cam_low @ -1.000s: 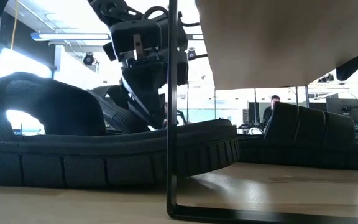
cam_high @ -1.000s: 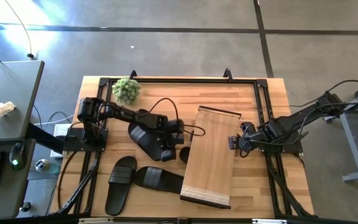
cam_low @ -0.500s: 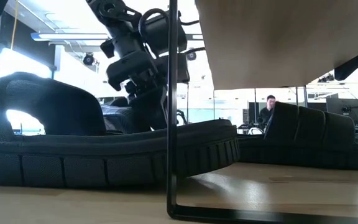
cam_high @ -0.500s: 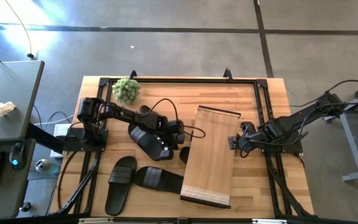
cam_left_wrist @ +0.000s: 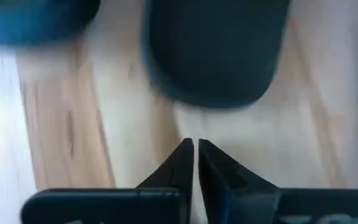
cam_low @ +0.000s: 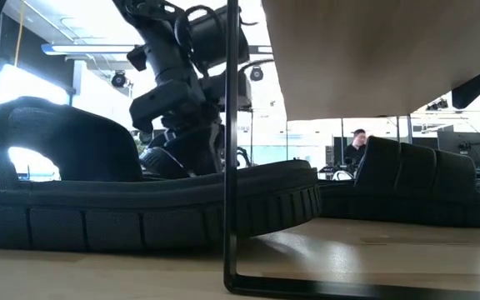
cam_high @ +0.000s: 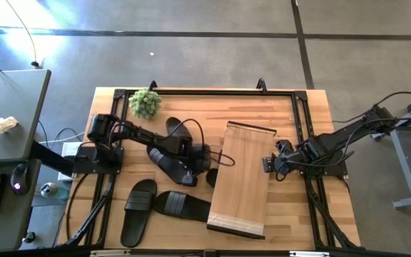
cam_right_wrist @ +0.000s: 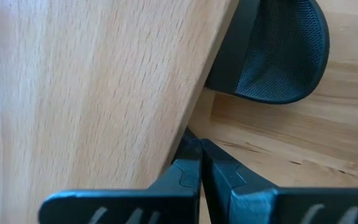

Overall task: Pick and place slides into the shelf
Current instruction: Put the black slide under the shelf

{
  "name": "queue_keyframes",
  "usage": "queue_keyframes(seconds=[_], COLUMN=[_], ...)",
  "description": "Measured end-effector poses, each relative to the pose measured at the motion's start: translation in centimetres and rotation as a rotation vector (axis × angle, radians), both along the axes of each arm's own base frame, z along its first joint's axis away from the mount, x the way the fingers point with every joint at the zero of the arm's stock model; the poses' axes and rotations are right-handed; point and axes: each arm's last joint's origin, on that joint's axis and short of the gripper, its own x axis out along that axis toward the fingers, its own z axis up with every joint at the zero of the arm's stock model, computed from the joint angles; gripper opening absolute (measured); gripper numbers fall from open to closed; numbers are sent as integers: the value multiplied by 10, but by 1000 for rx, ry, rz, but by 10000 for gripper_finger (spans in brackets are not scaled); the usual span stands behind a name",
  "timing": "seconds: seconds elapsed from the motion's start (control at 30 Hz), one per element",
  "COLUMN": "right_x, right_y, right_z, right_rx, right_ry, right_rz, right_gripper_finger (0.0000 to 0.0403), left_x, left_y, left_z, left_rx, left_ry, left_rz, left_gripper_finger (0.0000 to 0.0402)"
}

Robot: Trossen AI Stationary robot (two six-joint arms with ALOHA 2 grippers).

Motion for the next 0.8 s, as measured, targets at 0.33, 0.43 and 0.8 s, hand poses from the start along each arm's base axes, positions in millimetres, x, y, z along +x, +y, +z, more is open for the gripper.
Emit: queue_keyframes(seconds=[0.33, 0.43, 0.8], right_x=[0, 0, 1], right_y=[0, 0, 0], right_z=[0, 0, 0], right_rx=[0, -3, -3], right_ry=[0, -1, -7], right_rz=[4, 14, 21], right_gripper_finger=[0, 0, 0], left_x=[7, 7, 11], left_y=[-3, -7, -11], left_z=[-2, -4, -7], left_rx=[11, -2, -27], left_ry=[-61, -110, -254], left_rz=[-24, -36, 20], left_gripper_finger=[9, 2, 2])
